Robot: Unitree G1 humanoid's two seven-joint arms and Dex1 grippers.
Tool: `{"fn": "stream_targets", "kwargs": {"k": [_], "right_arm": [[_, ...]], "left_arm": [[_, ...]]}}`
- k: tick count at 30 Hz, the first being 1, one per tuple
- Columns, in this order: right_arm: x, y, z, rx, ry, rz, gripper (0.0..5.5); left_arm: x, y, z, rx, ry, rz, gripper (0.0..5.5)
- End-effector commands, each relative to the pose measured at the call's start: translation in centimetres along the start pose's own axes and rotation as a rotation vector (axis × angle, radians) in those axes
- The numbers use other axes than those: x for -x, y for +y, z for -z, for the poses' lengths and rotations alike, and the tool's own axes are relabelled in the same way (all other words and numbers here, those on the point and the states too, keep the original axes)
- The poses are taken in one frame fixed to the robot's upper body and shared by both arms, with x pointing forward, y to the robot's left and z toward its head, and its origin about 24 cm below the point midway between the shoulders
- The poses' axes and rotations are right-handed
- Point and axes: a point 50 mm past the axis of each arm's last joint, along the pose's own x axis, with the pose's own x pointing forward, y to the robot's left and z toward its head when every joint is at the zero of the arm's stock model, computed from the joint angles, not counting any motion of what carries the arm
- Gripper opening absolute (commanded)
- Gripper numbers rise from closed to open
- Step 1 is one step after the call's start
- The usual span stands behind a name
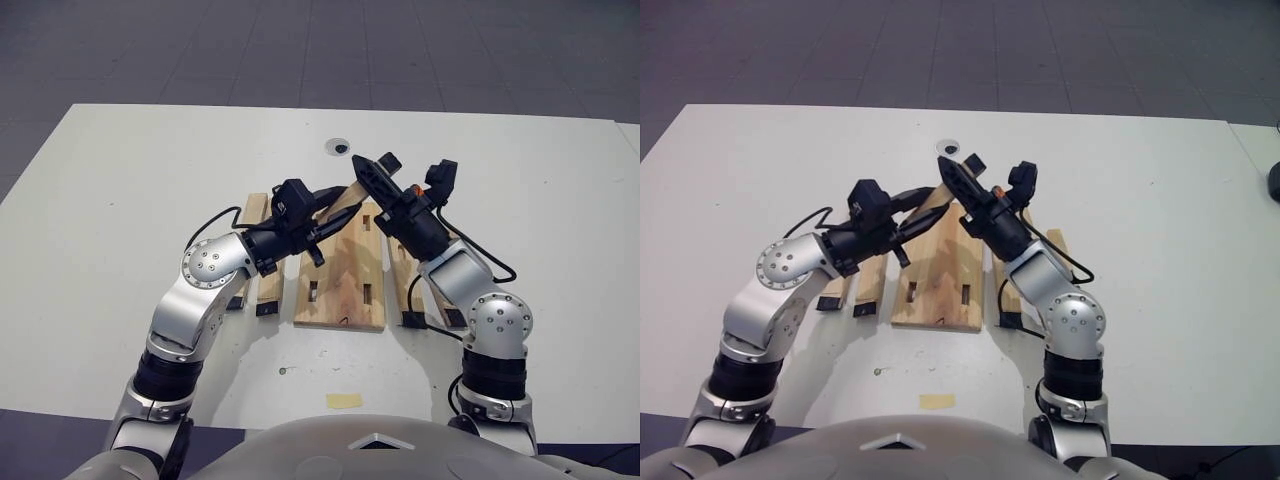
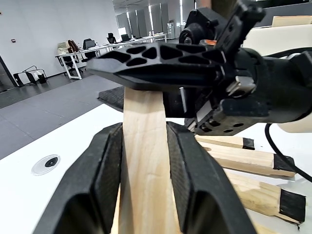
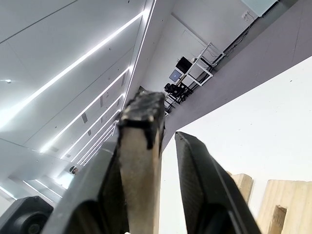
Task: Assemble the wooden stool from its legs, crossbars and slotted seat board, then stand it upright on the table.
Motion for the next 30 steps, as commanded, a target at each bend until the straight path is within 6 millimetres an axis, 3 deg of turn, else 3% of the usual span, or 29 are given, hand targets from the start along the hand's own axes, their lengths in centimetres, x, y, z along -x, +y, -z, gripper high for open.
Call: {"fn": "stream_targets", "kwargs": {"k": [1,3,11,15,20,25,30], "right_arm": [[0.1,0.1,-0.1,0.008,-0.006,-0.008,0.78],[0.1,0.1,-0.1,-0.001,-0.013,-0.008,0.51],[0.3,0.2,-0.8,-0.076,-0.119,0.008,0.42],[1.1,-0.8,-2.4,0.052,-0.189,0.101,0.41],[5.0,-2.7,-4.6,0.172,-0.296,0.279,0.41],[8.4,-4.5,-3.8,0.259,-0.285,0.472,0.41],[8.9,-5.1,-2.6,0.246,-0.299,0.541,0.41]], "left_arm": [[0.1,0.3,0.2,-0.002,0.009,-0.023,1.28],[0.0,0.2,0.3,-0.005,0.012,-0.024,1.28],[-0.3,0.1,0.7,-0.052,0.042,-0.055,1.28],[-0.1,0.8,0.7,-0.039,0.043,-0.101,2.09],[1.0,2.6,0.2,0.003,0.023,-0.203,2.88],[2.9,5.8,1.0,0.049,0.069,-0.505,3.83],[3.0,6.1,1.5,0.037,0.104,-0.561,4.67]]}}
